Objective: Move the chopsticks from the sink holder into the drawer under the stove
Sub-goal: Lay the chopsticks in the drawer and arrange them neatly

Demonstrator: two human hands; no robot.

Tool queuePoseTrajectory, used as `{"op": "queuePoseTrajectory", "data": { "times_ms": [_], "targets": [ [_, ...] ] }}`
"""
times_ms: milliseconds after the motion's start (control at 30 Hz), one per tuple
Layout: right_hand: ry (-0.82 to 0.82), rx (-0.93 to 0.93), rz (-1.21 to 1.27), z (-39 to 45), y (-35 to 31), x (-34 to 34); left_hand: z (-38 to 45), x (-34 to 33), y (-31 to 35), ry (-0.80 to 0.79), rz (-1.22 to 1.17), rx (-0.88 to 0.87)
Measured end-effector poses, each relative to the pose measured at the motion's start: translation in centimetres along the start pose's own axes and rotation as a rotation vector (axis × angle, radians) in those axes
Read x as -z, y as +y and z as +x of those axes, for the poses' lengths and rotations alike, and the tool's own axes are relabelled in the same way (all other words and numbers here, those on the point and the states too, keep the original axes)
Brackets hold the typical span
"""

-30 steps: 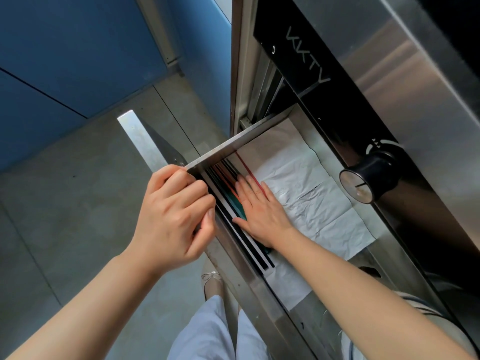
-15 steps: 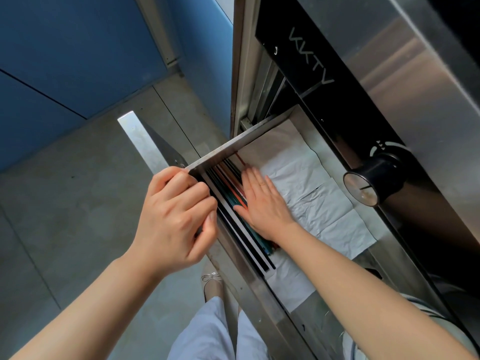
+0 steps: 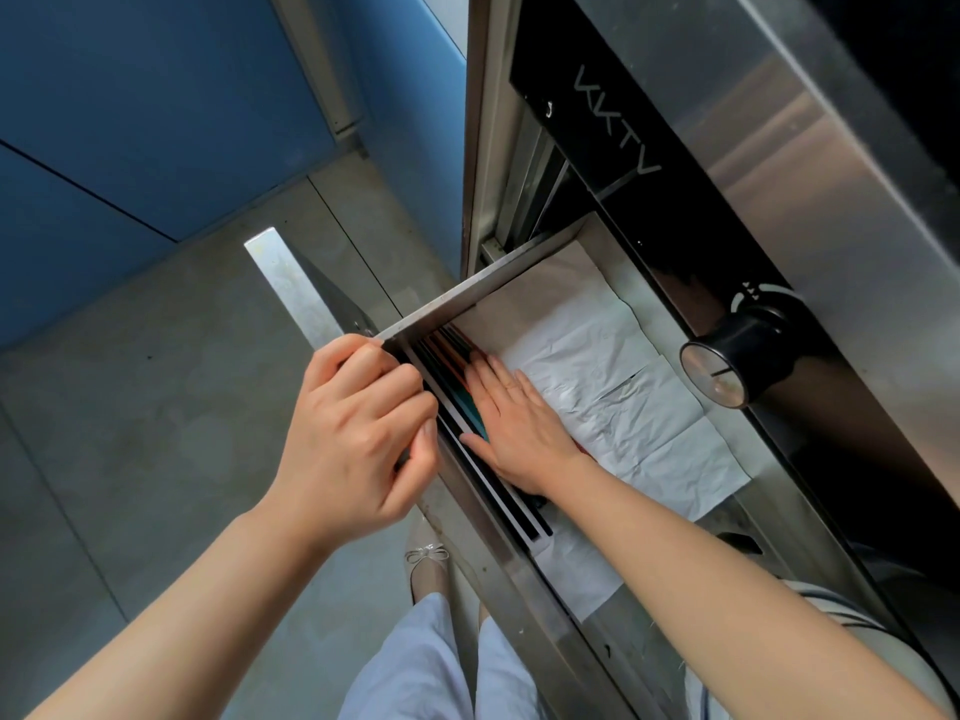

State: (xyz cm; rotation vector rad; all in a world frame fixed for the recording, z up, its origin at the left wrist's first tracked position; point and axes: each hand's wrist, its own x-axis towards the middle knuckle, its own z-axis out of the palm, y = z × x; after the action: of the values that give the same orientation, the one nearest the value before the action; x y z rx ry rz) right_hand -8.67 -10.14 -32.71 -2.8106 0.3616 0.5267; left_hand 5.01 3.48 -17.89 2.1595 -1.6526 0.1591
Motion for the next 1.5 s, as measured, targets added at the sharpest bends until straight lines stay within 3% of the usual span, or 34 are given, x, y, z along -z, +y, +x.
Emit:
{"op": "queuePoseTrajectory", "data": {
  "times_ms": [267, 467, 667, 867, 1100, 1333, 1500],
  "targets": [
    [0.004, -0.148, -0.025, 1.2, -0.5, 0.0, -0.1, -0.1, -0.1, -0.004, 0.014, 0.001],
    [-0.001, 0.015, -0.07, 1.5, -0.3, 0.1, -0.1, -0.2, 0.0, -0.003, 0.011, 0.001],
    [-0.009, -0.097, -0.075, 1.9, -0.5, -0.1, -0.3, -0.3, -0.1, -0.006, 0.023, 0.0],
    [0.005, 0.027, -0.097, 1.3, -0.8, -0.7, -0.3, -0.2, -0.2, -0.017, 0.028, 0.001],
    [-0.009, -0.009, -0.116, 1.1, -0.9, -1.2, -0.3, -0.2, -0.2, -0.04, 0.055, 0.005],
    [0.011, -0.038, 0.003, -1.5, -1.3, 0.9, -0.1, 0.1, 0.1, -0.124, 0.088, 0.025],
    [-0.047, -0.156, 0.132, -6.0, -2.9, 5.0, 0.7, 1.5, 0.7, -0.289, 0.14, -0.001]
  ]
}}
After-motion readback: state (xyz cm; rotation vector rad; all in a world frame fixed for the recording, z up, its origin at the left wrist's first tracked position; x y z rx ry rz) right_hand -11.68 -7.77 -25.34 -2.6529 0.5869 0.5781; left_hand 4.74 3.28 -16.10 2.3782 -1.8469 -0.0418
